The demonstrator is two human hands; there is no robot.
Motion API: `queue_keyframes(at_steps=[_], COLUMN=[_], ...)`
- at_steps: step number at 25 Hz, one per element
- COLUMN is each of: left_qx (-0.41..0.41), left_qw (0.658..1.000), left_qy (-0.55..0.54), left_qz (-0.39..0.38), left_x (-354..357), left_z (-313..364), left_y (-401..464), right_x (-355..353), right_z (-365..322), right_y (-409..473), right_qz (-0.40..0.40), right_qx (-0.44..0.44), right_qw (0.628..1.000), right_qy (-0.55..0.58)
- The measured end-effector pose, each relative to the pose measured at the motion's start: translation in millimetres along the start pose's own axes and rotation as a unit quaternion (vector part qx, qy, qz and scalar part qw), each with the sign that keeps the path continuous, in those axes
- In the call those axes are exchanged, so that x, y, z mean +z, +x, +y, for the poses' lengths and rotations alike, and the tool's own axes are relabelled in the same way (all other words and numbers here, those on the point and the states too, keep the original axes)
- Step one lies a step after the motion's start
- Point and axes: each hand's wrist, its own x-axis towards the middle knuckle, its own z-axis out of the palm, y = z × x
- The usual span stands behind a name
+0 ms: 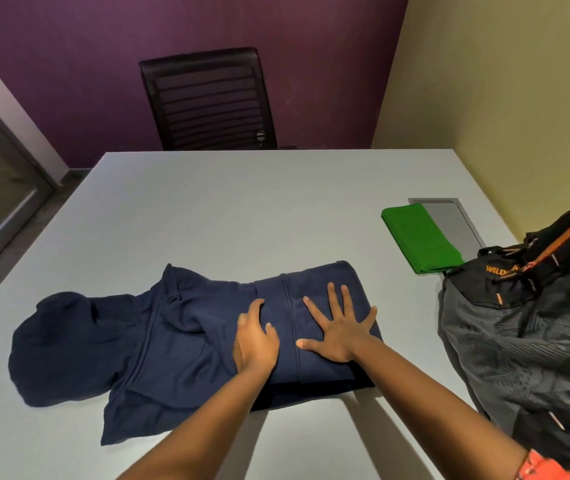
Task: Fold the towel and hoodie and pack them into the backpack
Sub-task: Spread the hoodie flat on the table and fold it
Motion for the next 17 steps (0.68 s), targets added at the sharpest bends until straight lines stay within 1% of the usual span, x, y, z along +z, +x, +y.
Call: queue_keyframes(at_steps=[1, 2, 3, 4, 5, 7, 8, 9, 10, 11, 12, 13, 14, 15, 16, 17], left_qx=[0.035, 0.095, 0.16, 0.207, 0.226, 0.215, 0.212, 0.209, 0.206, 0.204, 0.199, 0.192, 0.188, 0.18, 0.172, 0.165], left_qw=[0.997, 0.989, 0.978, 0.964, 0.954, 0.942, 0.937, 0.93, 0.922, 0.912, 0.904, 0.897, 0.892, 0.889, 0.887, 0.887], left_qy=[0.069, 0.106, 0.135, 0.162, 0.178, 0.193, 0.195, 0.204, 0.216, 0.231, 0.244, 0.256, 0.265, 0.271, 0.277, 0.282], left_qz=[0.027, 0.037, 0.012, -0.032, -0.082, -0.167, -0.196, -0.222, -0.247, -0.269, -0.288, -0.304, -0.314, -0.322, -0.326, -0.326], left_x=[2, 5, 10, 14, 16, 17, 15, 12, 9, 6, 4, 3, 3, 2, 3, 5], left_z=[3, 3, 0, -4, -10, -19, -20, -18, -17, -15, -14, -13, -12, -11, -10, -10], left_y=[-5, -10, -15, -17, -16, -11, -8, -8, -7, -7, -6, -6, -7, -8, -9, -11], right_x=[-1, -3, -5, -8, -12, -21, -25, -27, -27, -26, -25, -23, -21, -21, -22, -23], right_z=[0, 0, 1, 3, 6, 15, 20, 24, 29, 36, 41, 47, 51, 53, 54, 55], right_y=[1, 1, 1, 0, -1, -4, -4, -4, -2, 0, 1, 1, -1, -6, -12, -16], right_qz=[-0.007, -0.016, -0.025, -0.034, -0.037, -0.012, 0.021, 0.065, 0.104, 0.125, 0.116, 0.077, 0.026, -0.025, -0.066, -0.085], right_qx=[-0.001, -0.005, -0.01, -0.018, -0.032, -0.051, -0.047, -0.026, 0.017, 0.072, 0.127, 0.169, 0.186, 0.186, 0.176, 0.165], right_qw=[1.0, 1.0, 1.0, 0.999, 0.998, 0.993, 0.985, 0.97, 0.953, 0.935, 0.915, 0.892, 0.87, 0.85, 0.838, 0.833], right_qy=[0.001, 0.007, 0.014, 0.021, 0.032, 0.101, 0.165, 0.232, 0.285, 0.325, 0.364, 0.411, 0.456, 0.493, 0.513, 0.522])
